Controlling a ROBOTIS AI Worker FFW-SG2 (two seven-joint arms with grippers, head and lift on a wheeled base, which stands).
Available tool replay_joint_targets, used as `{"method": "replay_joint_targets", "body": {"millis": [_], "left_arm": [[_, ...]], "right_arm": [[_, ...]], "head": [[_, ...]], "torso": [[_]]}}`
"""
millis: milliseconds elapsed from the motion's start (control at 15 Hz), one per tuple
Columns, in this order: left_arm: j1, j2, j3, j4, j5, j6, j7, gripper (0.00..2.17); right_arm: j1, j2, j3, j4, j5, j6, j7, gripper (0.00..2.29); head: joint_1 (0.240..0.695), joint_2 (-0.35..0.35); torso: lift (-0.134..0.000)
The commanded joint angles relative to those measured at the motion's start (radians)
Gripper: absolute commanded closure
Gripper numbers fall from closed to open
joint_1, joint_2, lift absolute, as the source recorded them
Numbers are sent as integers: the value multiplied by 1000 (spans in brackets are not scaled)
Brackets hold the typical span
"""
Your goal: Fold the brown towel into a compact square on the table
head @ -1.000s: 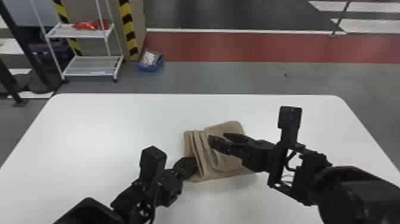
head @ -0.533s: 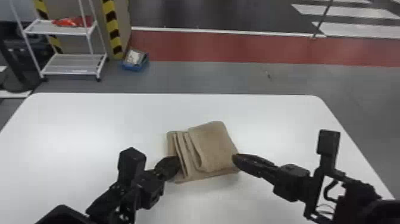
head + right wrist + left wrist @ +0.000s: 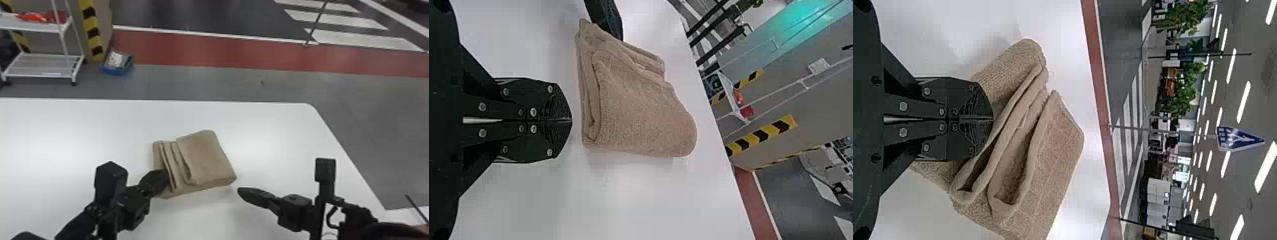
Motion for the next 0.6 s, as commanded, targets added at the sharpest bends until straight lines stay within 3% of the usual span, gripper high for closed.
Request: {"method": "replay_joint_targets", "body": {"millis": [0,267,467,533], "left_arm": [[10,1,2,-9,-1,0,0,1787],[74,16,57,-98,5,9,-14,1784],[162,59,151,-198,42,6,-29,1784],[171,61,165,-205,50,3,-35,1784]], "right_arm": [[-70,0,26,70,0,31,-1,2223],[-170,1,86,147,40,52,-42,2223],[-245,1,111,205,80,58,-88,2219],[-274,1,120,233,88,58,-99,2219]], "head": [[695,-200],[695,-178],[695,-153],[695,-143]], "torso": [[-125],[-125],[-125],[-125]]}}
